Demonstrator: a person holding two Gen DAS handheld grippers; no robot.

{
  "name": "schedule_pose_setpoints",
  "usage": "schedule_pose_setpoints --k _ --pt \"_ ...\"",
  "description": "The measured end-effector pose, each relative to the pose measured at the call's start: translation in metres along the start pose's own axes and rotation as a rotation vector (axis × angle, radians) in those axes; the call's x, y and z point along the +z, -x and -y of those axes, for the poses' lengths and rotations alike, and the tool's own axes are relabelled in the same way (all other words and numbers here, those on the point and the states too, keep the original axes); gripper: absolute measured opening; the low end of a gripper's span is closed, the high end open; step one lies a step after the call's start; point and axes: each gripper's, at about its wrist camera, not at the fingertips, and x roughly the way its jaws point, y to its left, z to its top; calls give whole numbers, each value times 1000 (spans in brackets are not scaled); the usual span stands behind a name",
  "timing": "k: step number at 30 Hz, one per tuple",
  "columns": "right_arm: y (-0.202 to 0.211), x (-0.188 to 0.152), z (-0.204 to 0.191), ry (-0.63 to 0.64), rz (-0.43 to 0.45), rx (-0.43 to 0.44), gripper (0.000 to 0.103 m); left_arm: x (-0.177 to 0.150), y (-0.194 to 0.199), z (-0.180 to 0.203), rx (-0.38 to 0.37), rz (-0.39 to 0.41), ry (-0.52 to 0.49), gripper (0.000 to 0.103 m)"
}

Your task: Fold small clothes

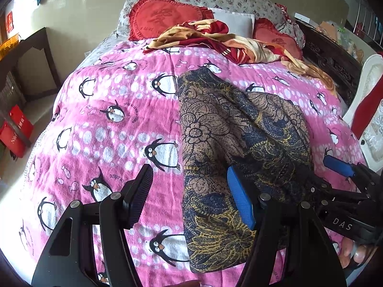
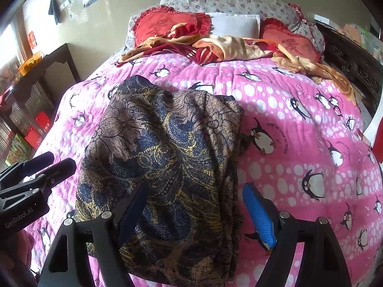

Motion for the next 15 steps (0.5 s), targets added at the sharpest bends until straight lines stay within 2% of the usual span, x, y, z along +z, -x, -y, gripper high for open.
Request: schedule_pose_setpoints --k 15 --pt "-6 -1 -2 0 -20 5 79 -1 -5 -3 -3 -10 14 65"
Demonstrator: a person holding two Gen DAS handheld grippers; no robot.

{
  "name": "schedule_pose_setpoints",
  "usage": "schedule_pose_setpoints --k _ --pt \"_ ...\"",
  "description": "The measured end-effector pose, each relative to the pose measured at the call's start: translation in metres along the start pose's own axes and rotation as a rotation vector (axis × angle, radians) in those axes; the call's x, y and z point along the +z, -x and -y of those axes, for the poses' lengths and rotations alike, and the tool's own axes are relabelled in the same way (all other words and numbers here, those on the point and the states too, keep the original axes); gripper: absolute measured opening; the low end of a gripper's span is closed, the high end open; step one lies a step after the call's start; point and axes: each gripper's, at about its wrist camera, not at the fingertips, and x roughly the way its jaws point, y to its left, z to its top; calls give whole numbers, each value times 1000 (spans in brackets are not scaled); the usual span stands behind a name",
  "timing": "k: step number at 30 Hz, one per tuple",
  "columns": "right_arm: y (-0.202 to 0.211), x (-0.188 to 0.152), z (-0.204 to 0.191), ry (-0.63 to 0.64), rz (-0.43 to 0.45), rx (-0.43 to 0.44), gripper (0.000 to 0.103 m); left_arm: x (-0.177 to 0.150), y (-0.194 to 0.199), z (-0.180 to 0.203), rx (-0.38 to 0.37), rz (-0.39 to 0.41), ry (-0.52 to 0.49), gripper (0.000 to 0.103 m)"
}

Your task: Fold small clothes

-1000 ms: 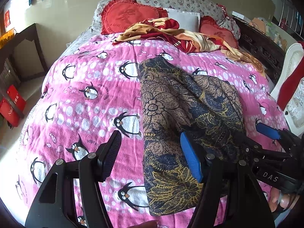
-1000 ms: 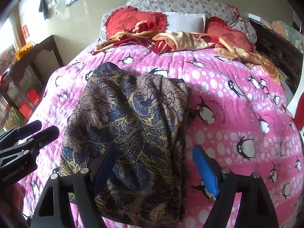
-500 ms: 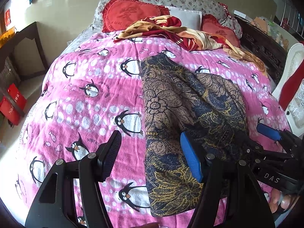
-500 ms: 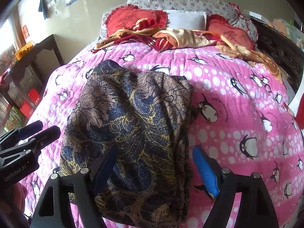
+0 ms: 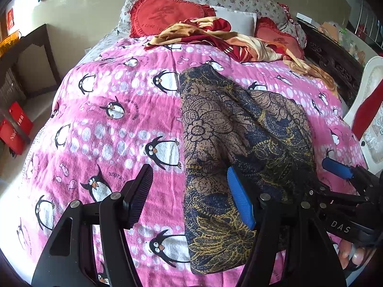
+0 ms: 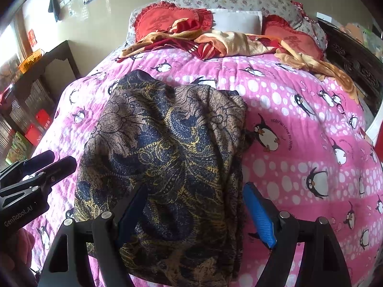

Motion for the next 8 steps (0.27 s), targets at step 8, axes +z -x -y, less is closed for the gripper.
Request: schedule_pose_setpoints --k 8 --pt "-1 1 16 -12 19 4 79 6 1 -17 31 50 6 65"
